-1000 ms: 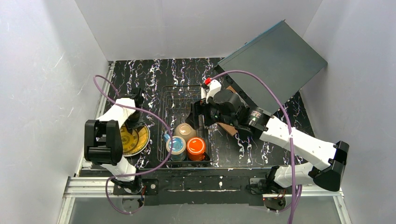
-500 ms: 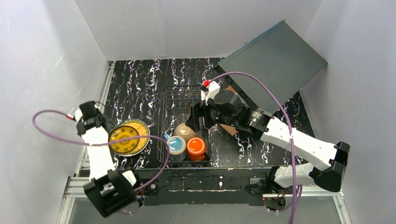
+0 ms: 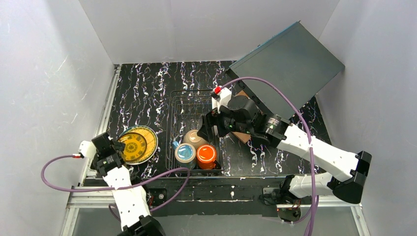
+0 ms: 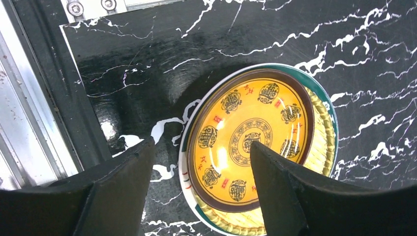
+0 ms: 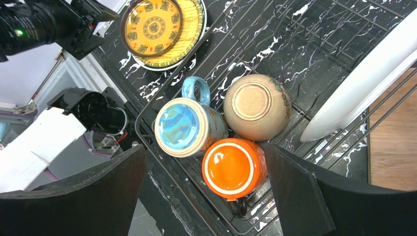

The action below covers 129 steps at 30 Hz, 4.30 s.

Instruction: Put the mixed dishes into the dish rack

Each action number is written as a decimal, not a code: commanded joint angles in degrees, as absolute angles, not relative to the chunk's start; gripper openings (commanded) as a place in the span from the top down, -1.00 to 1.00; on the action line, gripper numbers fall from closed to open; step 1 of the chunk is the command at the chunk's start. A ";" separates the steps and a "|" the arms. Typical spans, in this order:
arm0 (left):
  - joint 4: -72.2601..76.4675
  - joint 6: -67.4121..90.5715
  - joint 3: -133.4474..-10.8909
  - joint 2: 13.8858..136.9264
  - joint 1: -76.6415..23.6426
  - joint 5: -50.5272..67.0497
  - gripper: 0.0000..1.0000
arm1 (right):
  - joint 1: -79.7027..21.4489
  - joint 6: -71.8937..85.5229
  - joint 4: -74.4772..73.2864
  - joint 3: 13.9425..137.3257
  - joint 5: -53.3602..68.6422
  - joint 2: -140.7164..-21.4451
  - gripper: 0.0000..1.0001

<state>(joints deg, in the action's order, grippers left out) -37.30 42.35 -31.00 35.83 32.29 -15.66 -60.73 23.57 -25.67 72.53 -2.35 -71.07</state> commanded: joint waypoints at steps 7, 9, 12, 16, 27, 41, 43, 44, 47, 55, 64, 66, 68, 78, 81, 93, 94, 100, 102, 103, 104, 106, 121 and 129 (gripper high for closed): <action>-30.31 46.38 -24.76 34.78 32.62 -21.46 -0.24 | -60.82 22.71 -24.89 74.18 -1.40 -68.83 -0.96; -28.41 46.22 -23.24 35.08 32.61 -20.71 -0.19 | -60.78 22.68 -24.93 74.18 -1.56 -68.96 -0.96; -25.35 46.21 -21.46 35.22 32.61 -19.15 -0.17 | -60.76 22.86 -24.63 74.28 -1.35 -69.25 -0.96; -20.96 45.50 -19.11 35.24 32.61 -17.42 -0.18 | -60.81 23.26 -24.65 74.67 -0.50 -70.06 -0.96; -14.70 45.29 -15.95 34.98 32.61 -17.13 -0.04 | -60.81 23.82 -24.24 75.13 -0.43 -71.11 -0.96; -13.09 44.77 -15.32 36.82 32.61 -17.49 0.49 | -60.86 24.31 -23.92 75.83 1.88 -71.60 -0.96; -13.85 43.85 -16.05 36.50 32.61 -17.40 0.63 | -60.81 24.34 -23.97 75.70 1.78 -71.57 -0.96; -14.46 43.55 -16.46 36.29 32.61 -17.67 0.68 | -60.83 24.28 -23.95 75.74 1.76 -71.55 -0.96; -16.28 42.37 -17.57 35.57 32.53 -18.29 0.84 | -60.80 24.26 -23.94 75.66 1.76 -71.54 -0.96; -21.92 39.64 -21.84 35.01 32.18 -18.03 1.00 | -60.78 24.36 -24.01 75.87 2.20 -72.28 -0.96; -31.41 40.98 -28.41 36.95 31.95 -14.80 1.00 | -60.86 24.49 -24.19 76.38 2.11 -72.86 -0.96; -33.19 40.89 -29.62 36.55 31.93 -14.25 1.00 | -60.78 24.48 -24.17 76.45 2.15 -72.91 -0.96; -36.03 40.88 -31.56 36.22 31.90 -14.84 1.00 | -60.79 24.45 -24.38 76.50 2.20 -72.95 -0.96; -44.68 41.73 -41.20 36.02 31.95 -17.01 1.00 | -60.80 24.50 -24.74 76.71 1.89 -73.06 -0.96; -45.68 41.62 -43.25 36.38 31.91 -16.06 1.00 | -60.80 24.59 -24.94 77.02 1.93 -73.33 -0.96; -46.37 37.62 -54.59 37.56 31.08 -10.02 1.00 | -60.82 24.10 -27.11 79.16 0.70 -73.69 -0.96; -46.21 37.45 -55.98 38.02 31.01 -8.47 1.00 | -60.84 23.96 -27.17 79.43 0.55 -73.65 -0.96; -46.59 37.44 -63.51 40.02 30.31 -3.44 1.00 | -60.81 23.19 -29.18 83.08 0.35 -74.99 -0.96; -46.62 37.39 -65.61 40.53 29.79 -1.91 1.00 | -60.82 23.05 -29.90 84.95 0.35 -75.66 -0.96; -46.32 37.06 -66.87 40.71 29.53 -0.93 1.00 | -60.81 23.03 -30.16 85.97 0.35 -75.89 -0.96; -45.87 36.88 -67.49 40.84 29.22 -0.15 1.00 | -60.77 22.98 -30.36 86.83 0.29 -76.16 -0.96; -43.46 36.04 -68.27 40.71 28.52 4.66 1.00 | -60.72 22.73 -30.92 88.54 0.33 -76.66 -0.96; -19.87 44.96 -63.35 40.00 22.72 29.68 1.00 | -53.80 25.99 -35.60 101.23 7.64 -80.75 -0.97; -8.47 52.67 -58.10 39.34 13.21 34.19 1.00 | -49.81 39.31 -29.33 100.53 20.78 -84.92 -0.96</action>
<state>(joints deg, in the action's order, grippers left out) -13.72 50.02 -58.76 39.90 16.19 31.46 -50.39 33.69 -35.86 101.06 14.90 -84.60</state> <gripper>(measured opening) 0.057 0.982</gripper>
